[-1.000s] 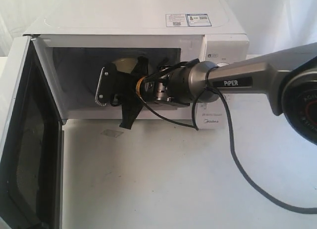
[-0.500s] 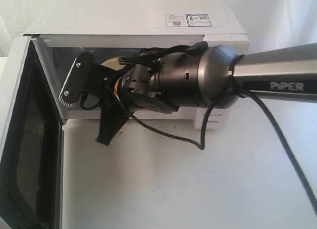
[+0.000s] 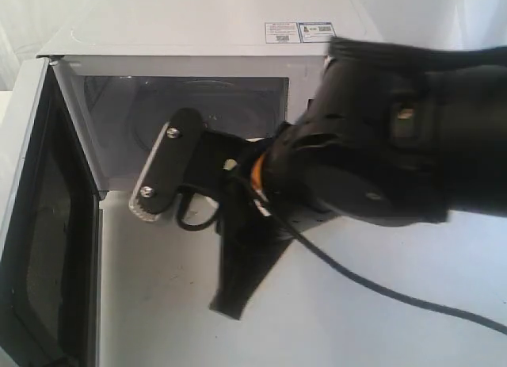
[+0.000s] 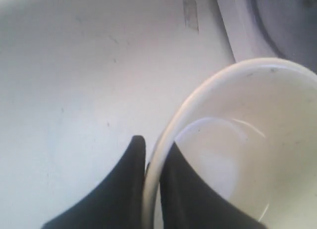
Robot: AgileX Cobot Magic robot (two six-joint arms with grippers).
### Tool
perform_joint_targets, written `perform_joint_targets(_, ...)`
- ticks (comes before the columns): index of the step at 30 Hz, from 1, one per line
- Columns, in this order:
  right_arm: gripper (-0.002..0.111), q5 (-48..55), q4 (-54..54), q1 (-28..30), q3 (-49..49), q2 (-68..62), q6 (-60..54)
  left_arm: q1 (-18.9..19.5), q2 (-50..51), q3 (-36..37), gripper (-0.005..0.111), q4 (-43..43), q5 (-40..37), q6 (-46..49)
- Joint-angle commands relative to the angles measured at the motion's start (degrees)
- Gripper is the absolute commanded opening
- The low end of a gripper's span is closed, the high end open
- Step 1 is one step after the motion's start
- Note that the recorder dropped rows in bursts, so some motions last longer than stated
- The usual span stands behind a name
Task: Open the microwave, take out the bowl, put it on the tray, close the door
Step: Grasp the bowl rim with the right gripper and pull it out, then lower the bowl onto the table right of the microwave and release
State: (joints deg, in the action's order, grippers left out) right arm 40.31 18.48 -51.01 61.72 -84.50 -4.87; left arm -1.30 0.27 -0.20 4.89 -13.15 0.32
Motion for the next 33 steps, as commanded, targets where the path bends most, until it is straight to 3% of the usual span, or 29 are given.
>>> perform_joint_targets(1, 0.0, 4.9, 2.3, 1.4, -6.6, 6.1, 3.0, 0.1, -0.3, 0.2, 0.0, 0.6, -0.2, -0.3)
perform_joint_targets(5, 0.0, 3.9, 5.3, 1.4, -13.5, 7.3, 5.8, 0.1, -0.3, 0.2, 0.0, 0.6, -0.2, -0.3)
perform_joint_targets(8, 0.0, -1.2, 11.6, 1.4, -18.9, 6.6, 15.9, 0.1, -0.3, 0.2, 0.0, 0.6, -0.2, -0.3)
perform_joint_targets(16, 0.0, -8.6, 16.9, 1.4, -24.6, 2.2, 23.3, 0.1, -0.3, 0.2, 0.0, 0.6, -0.2, -0.3)
perform_joint_targets(22, 0.0, -12.3, 43.0, 3.7, -28.5, -2.3, 50.7, 0.1, -0.3, 0.2, 0.0, 0.6, -0.2, -0.3)
perform_joint_targets(28, 0.0, -21.4, 43.3, 9.8, -29.8, -5.2, 50.5, 0.1, -0.3, 0.2, 0.0, 0.6, -0.2, -0.3)
perform_joint_targets(33, 0.0, -23.5, 42.9, 10.5, -29.9, -6.0, 50.5, 0.1, -0.3, 0.2, 0.0, 0.6, -0.2, -0.3)
